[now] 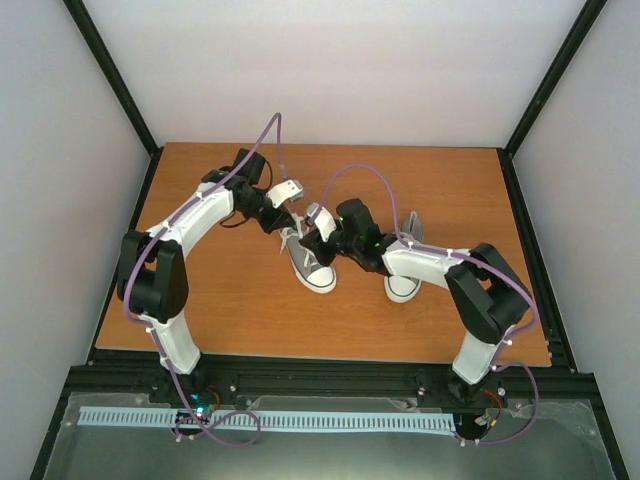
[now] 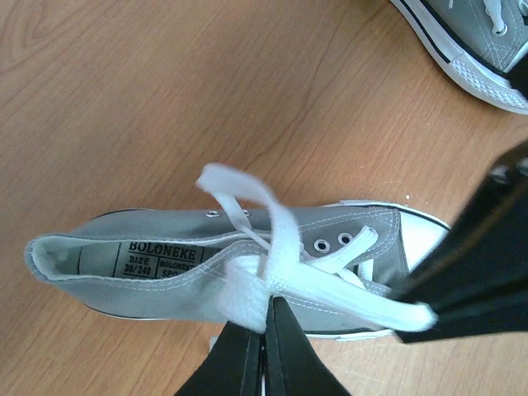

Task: Tie the shoes
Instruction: Cross the shoelace with the shoelace, then tie the shoelace on the shoe.

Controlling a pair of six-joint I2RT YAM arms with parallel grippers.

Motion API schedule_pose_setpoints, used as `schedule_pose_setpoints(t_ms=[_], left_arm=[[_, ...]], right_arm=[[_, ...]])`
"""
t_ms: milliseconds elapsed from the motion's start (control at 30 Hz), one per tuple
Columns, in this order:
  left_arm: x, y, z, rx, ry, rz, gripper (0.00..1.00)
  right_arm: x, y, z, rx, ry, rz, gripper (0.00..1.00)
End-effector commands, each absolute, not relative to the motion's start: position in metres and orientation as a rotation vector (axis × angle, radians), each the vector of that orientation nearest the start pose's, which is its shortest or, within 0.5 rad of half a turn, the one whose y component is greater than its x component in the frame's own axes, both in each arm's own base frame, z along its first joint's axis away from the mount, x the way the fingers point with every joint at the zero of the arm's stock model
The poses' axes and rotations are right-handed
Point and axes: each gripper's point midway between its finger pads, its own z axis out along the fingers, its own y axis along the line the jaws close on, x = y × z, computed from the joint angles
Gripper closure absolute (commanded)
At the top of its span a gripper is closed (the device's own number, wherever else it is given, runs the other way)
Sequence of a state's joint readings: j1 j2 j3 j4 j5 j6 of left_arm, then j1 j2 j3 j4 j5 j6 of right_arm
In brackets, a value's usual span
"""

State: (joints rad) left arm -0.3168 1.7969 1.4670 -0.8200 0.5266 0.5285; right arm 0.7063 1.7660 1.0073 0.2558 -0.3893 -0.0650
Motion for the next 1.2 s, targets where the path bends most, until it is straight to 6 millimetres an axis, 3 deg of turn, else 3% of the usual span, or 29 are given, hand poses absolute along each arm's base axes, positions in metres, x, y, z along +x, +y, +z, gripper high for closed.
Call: schedule_pose_setpoints(t_ms=[0, 133, 267, 300, 333, 433, 467, 600, 667, 767, 933, 1033, 1167], left_arm=[[0.381, -0.213, 0.152, 1.184, 2.275, -0.621, 0.99], [0.381, -0.215, 0.149, 1.182, 2.282, -0.637, 0.99], [0.370, -0.219, 0.147, 1.218, 2.270, -0.704, 0.95], [0.367, -0.220, 0.146, 1.231, 2.265, -0.724, 0.81], [0.365, -0.221, 0.147, 1.238, 2.262, -0.734, 0.60], [0.365, -0.217, 0.150, 1.260, 2.266, -0.702, 0.13], [0.363, -0.215, 0.153, 1.283, 2.259, -0.683, 0.06], [0.358, -0.193, 0.161, 1.331, 2.215, -0.563, 0.04], [0.360, -0.179, 0.147, 1.344, 2.221, -0.454, 0.09], [0.364, -0.163, 0.111, 1.354, 2.271, -0.322, 0.23], [0.374, -0.163, 0.076, 1.315, 2.320, -0.271, 0.34], [0.385, -0.168, 0.062, 1.299, 2.315, -0.227, 0.34], [0.385, -0.177, 0.049, 1.317, 2.334, -0.253, 0.33]], right_arm=[[0.298, 0.354, 0.139, -1.194, 1.978, 0.857, 0.97], [0.282, 0.343, 0.136, -1.216, 2.099, 0.904, 0.97], [0.290, 0.328, 0.140, -1.148, 2.149, 0.896, 0.97], [0.298, 0.320, 0.138, -1.117, 2.169, 0.872, 0.97], [0.304, 0.314, 0.135, -1.091, 2.190, 0.850, 0.97], [0.316, 0.303, 0.126, -1.054, 2.230, 0.833, 0.97], [0.317, 0.303, 0.125, -1.055, 2.232, 0.827, 0.97], [0.328, 0.297, 0.121, -1.020, 2.253, 0.764, 0.97], [0.330, 0.296, 0.120, -1.026, 2.259, 0.751, 0.97], [0.329, 0.298, 0.119, -1.051, 2.260, 0.758, 0.97], [0.332, 0.296, 0.120, -1.056, 2.267, 0.730, 0.97], [0.334, 0.295, 0.120, -1.051, 2.281, 0.714, 0.97], [0.336, 0.293, 0.122, -1.045, 2.283, 0.695, 0.97]])
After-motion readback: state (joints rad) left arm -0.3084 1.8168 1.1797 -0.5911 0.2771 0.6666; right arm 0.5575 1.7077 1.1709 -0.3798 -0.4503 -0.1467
